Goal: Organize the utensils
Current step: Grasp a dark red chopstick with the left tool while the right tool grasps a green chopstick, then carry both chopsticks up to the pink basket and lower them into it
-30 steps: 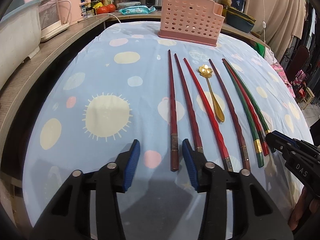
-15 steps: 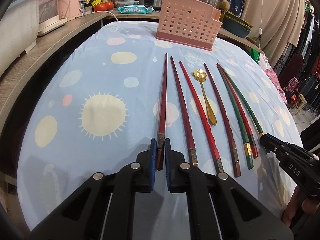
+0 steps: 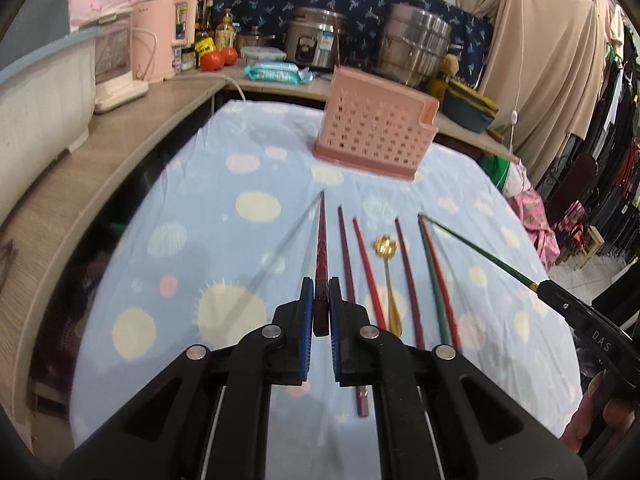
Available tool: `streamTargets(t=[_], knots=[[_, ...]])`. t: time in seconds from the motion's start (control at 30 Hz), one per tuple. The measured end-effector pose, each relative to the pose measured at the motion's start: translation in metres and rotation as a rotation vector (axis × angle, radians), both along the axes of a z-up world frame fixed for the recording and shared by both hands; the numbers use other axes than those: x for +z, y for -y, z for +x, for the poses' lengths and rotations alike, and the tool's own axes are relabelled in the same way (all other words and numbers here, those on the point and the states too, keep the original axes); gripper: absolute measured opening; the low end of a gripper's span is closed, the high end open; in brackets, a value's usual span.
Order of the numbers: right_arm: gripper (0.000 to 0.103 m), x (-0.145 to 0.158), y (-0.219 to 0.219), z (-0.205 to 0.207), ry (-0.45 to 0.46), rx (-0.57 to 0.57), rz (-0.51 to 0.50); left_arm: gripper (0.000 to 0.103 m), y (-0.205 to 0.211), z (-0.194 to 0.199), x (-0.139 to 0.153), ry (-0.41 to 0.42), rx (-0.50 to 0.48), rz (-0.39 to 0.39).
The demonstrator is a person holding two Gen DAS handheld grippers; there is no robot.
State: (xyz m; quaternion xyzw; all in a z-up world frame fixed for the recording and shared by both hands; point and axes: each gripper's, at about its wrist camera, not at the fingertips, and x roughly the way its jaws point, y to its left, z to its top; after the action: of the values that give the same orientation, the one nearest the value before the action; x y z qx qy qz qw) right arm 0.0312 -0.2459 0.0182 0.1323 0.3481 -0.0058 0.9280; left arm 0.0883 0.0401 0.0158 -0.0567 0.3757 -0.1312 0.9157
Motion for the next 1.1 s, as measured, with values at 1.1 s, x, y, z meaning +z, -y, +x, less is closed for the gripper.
streamTargets(t=[1.1], knots=[[0.007,0.143,0.056,0.108,0.332,-0.053,0.086,0.007,0.033,0.113,0.18,0.383,0.027,-0.063]])
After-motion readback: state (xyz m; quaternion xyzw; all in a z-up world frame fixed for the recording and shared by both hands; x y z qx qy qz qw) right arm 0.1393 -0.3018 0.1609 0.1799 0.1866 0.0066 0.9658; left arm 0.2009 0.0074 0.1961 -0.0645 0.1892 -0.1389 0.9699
